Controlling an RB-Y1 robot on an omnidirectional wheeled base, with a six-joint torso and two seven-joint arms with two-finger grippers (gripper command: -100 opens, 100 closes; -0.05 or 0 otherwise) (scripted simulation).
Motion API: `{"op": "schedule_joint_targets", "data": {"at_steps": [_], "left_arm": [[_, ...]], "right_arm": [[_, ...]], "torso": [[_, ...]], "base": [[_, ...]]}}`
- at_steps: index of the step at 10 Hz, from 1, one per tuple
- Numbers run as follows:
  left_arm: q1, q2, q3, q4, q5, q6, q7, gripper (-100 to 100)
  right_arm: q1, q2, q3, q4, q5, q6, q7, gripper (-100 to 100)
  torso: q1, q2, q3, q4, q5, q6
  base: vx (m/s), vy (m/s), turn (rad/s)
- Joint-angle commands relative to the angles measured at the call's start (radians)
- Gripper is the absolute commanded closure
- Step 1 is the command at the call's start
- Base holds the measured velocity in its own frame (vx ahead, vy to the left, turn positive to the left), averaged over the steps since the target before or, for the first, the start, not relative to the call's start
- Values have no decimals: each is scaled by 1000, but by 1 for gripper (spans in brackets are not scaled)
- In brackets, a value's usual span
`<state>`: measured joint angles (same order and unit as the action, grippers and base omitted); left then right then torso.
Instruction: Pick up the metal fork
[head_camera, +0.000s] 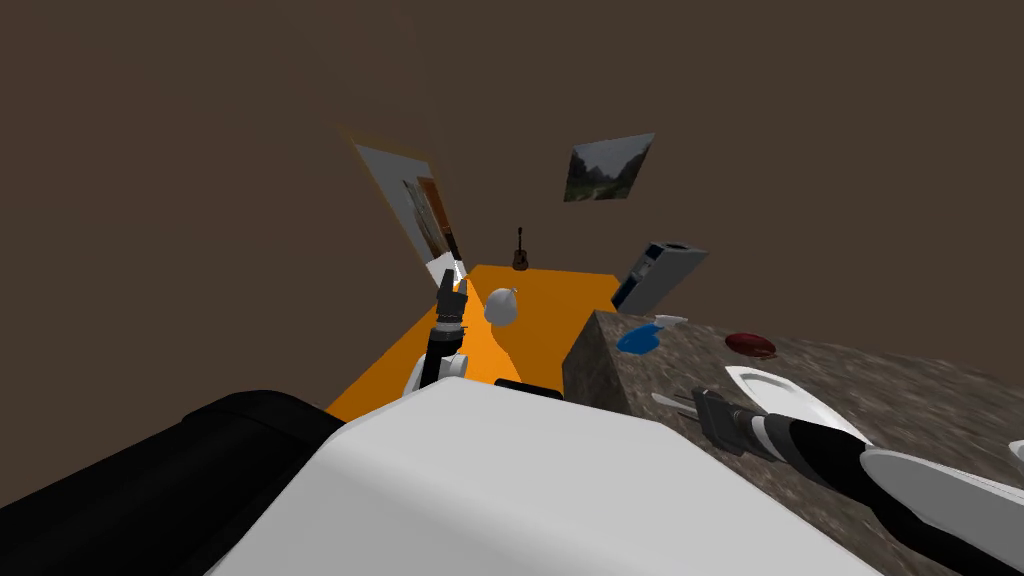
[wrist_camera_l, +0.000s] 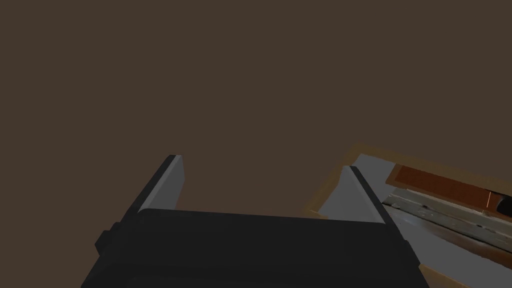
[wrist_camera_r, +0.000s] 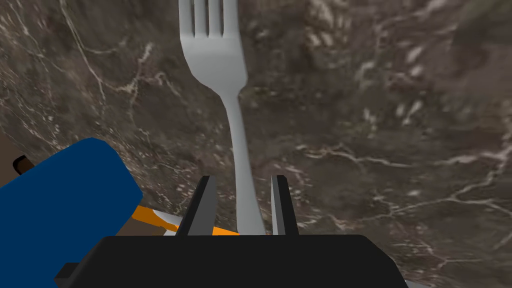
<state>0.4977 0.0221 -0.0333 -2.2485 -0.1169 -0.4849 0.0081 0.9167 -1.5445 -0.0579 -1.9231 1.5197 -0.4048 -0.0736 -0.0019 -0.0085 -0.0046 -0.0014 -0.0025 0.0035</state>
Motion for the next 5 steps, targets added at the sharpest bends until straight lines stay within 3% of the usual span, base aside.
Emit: {"op": "schedule_joint_targets", "data": {"at_steps": [1,3,4,5], "left_arm": [[0,0,0,0,0,0,0,0],[0,0,0,0,0,0,0,0],[0,0,0,0,0,0,0,0],[0,0,0,0,0,0,0,0]], "right_arm": [[14,-18,-24,-29,-3,-8,10,100],[24,-42,-42,-66,3,-18,17,100],[20,-33,-39,-51,-7,-19,27,100],[20,-34,-39,-53,-6,-19,26,0]], "torso": [[0,0,0,0,0,0],[0,-2,-1,0,0,-1],[0,0,0,0,0,-1],[0,2,1,0,0,-2]], "base": [[121,-13,-182],[100,-14,-273],[33,1,-51],[6,1,10]]}}
